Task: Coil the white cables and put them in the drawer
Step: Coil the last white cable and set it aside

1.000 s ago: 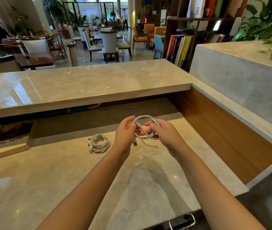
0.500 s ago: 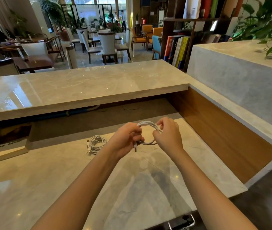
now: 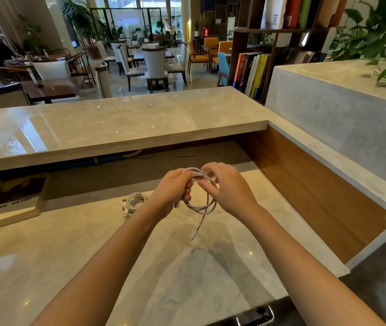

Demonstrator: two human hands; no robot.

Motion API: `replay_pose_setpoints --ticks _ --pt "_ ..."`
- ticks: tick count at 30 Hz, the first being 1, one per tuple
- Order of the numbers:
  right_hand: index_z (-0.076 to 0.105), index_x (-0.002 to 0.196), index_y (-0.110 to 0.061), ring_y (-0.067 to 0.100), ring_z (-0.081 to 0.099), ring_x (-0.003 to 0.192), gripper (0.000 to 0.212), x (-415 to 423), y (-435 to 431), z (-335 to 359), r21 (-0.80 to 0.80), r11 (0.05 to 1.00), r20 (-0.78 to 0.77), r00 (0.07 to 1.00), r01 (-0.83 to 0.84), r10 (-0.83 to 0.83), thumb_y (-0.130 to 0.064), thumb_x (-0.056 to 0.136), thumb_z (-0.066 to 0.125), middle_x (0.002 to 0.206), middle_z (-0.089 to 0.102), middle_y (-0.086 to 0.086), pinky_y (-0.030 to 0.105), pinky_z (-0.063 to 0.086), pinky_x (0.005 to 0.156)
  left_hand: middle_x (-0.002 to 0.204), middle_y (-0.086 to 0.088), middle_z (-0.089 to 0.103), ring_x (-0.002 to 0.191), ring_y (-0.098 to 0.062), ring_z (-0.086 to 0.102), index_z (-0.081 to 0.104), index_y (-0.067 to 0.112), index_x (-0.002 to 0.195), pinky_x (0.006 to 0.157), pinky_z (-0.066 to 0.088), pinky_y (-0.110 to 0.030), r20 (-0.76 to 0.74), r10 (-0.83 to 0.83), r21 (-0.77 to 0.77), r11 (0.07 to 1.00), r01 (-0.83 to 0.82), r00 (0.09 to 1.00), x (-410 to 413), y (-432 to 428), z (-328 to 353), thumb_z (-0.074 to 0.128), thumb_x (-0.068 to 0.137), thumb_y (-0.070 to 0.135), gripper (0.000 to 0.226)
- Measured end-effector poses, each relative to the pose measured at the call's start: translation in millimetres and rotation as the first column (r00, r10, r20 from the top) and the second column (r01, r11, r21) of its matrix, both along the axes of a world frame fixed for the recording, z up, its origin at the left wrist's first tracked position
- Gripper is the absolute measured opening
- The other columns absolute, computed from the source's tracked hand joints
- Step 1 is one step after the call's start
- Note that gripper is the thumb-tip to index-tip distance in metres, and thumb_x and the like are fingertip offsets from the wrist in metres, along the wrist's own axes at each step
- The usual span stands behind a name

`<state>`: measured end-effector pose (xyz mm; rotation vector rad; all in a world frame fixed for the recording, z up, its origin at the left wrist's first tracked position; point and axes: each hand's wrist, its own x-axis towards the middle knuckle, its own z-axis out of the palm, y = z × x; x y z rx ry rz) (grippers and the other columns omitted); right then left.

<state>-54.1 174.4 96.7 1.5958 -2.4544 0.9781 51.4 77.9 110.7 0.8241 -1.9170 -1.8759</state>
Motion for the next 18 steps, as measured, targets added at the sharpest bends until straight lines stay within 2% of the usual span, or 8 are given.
replay_pose_setpoints --ticks 2,3,6,8,11,14,16,18 --pt "0.063 0.111 -0.018 0.016 0.054 0.092 0.024 3 -1 5 -0.051 0.999 -0.219 0.976 -0.011 -0.001 -0.031 0.094 0.050 0.100 0.065 0.000 0.031 0.045 0.076 0.068 -0.001 0.044 0.056 -0.010 0.039 0.054 0.011 0.085 0.053 0.037 -0.022 0.079 0.029 -0.151 0.988 -0.017 0.996 -5 6 4 0.035 0.099 0.020 0.025" --pt "0.065 0.107 -0.017 0.016 0.054 0.089 0.024 2 -2 8 -0.052 0.999 -0.278 0.961 -0.016 0.001 -0.030 0.095 0.049 0.096 0.067 0.001 0.030 0.044 0.074 0.070 0.000 0.046 0.059 -0.011 0.042 0.054 0.012 0.089 0.055 0.038 -0.023 0.133 0.063 -0.307 0.952 -0.020 0.989 -7 7 6 0.035 0.099 0.022 0.024" --pt "0.068 0.101 -0.014 0.016 0.057 0.083 0.023 -1 -1 20 -0.103 0.994 -0.268 0.963 -0.029 0.001 -0.027 0.095 0.049 0.089 0.068 0.003 0.029 0.047 0.070 0.080 -0.001 0.054 0.063 -0.013 0.050 0.045 0.014 0.103 0.055 0.042 -0.026 0.245 0.182 -0.746 0.663 0.065 0.952 -9 6 10 0.035 0.100 0.026 0.016" --pt "0.068 0.100 -0.012 0.016 0.060 0.081 0.021 -2 -1 29 -0.167 0.986 -0.255 0.967 -0.024 -0.020 -0.024 0.095 0.051 0.088 0.068 0.003 0.029 0.050 0.068 0.088 -0.004 0.056 0.066 -0.015 0.055 0.040 0.014 0.102 0.056 0.046 -0.027 0.261 0.219 -0.841 0.529 0.111 0.940 -9 7 9 0.041 0.098 0.022 0.010" --pt "0.067 0.097 -0.012 0.015 0.061 0.077 0.020 -4 -1 41 -0.137 0.988 -0.123 0.991 -0.066 0.049 -0.024 0.094 0.052 0.085 0.068 0.002 0.035 0.054 0.070 0.093 -0.006 0.055 0.072 -0.019 0.059 0.040 0.012 0.103 0.060 0.048 -0.028 0.279 0.229 -0.879 0.452 0.152 0.932 -9 4 9 0.043 0.096 0.018 0.010" --pt "0.066 0.100 -0.013 0.015 0.061 0.080 0.019 -14 4 53 -0.004 0.979 -0.008 0.979 -0.206 0.206 -0.025 0.094 0.053 0.088 0.067 0.002 0.036 0.053 0.074 0.089 -0.004 0.057 0.070 -0.016 0.055 0.044 0.011 0.102 0.062 0.046 -0.027 0.345 0.162 -0.850 0.473 0.234 0.924 -9 -8 15 0.043 0.097 0.021 0.011" --pt "0.065 0.103 -0.013 0.015 0.058 0.084 0.019 -24 7 58 0.085 0.967 -0.067 0.967 -0.239 0.245 -0.024 0.095 0.050 0.092 0.064 0.002 0.034 0.051 0.076 0.082 -0.001 0.055 0.069 -0.014 0.052 0.049 0.011 0.101 0.064 0.046 -0.026 0.375 -0.021 -0.714 0.632 0.303 0.927 -4 -16 23 0.044 0.097 0.022 0.013" --pt "0.063 0.108 -0.012 0.017 0.055 0.089 0.023 -37 10 57 0.169 0.965 -0.154 0.962 -0.201 0.227 -0.024 0.097 0.046 0.097 0.059 0.003 0.032 0.047 0.078 0.076 0.001 0.052 0.063 -0.009 0.049 0.053 0.010 0.100 0.057 0.046 -0.019 0.271 -0.272 -0.432 0.823 0.369 0.923 8 -18 33 0.046 0.095 0.019 0.013"
